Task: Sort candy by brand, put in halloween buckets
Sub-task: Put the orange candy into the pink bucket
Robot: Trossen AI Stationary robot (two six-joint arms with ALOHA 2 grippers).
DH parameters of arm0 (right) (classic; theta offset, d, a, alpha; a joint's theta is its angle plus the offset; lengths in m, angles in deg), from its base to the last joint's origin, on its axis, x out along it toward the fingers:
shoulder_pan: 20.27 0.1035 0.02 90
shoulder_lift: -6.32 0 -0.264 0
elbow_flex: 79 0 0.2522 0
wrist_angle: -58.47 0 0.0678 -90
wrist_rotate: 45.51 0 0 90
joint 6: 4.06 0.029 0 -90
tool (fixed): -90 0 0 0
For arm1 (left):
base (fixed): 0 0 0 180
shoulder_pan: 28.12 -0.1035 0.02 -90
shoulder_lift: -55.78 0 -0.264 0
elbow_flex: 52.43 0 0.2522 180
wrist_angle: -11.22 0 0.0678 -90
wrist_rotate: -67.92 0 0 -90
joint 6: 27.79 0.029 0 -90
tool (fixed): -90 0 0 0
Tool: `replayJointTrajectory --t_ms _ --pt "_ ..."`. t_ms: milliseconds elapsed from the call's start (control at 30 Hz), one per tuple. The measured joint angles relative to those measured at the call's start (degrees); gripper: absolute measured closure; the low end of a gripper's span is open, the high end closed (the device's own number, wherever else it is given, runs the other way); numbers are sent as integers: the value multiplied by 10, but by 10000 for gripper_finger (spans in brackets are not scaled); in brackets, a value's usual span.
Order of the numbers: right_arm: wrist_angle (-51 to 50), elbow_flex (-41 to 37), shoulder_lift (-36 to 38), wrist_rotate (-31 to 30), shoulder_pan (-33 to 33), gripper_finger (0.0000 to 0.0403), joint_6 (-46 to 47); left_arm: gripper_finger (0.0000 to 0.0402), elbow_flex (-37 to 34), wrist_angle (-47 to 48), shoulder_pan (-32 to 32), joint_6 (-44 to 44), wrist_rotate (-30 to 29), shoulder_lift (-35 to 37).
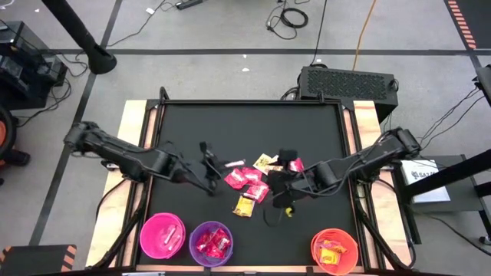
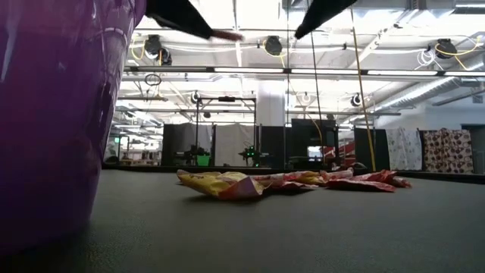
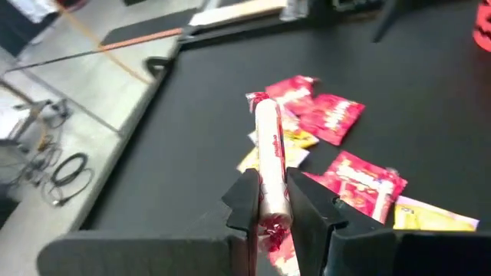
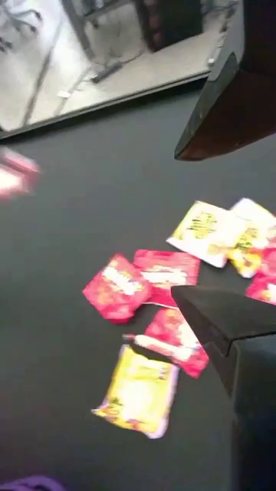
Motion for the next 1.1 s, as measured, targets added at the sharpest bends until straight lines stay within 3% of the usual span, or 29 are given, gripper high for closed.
replayJointTrajectory --t_ms 100,300,600,833,1100 --pt "-30 0 -1 3 7 133 23 347 -12 19 5 -11 -25 54" --pt "-31 -8 -17 5 15 133 21 347 -103 26 24 -30 -82 179" --pt "78 -67 -17 5 16 133 -31 347 -217 -124 33 8 -102 365" --pt "103 -82 -17 5 7 133 -46 347 -239 -137 33 -31 -99 426" --pt "113 -83 -17 5 0 133 -51 347 -240 -139 33 -27 -98 427"
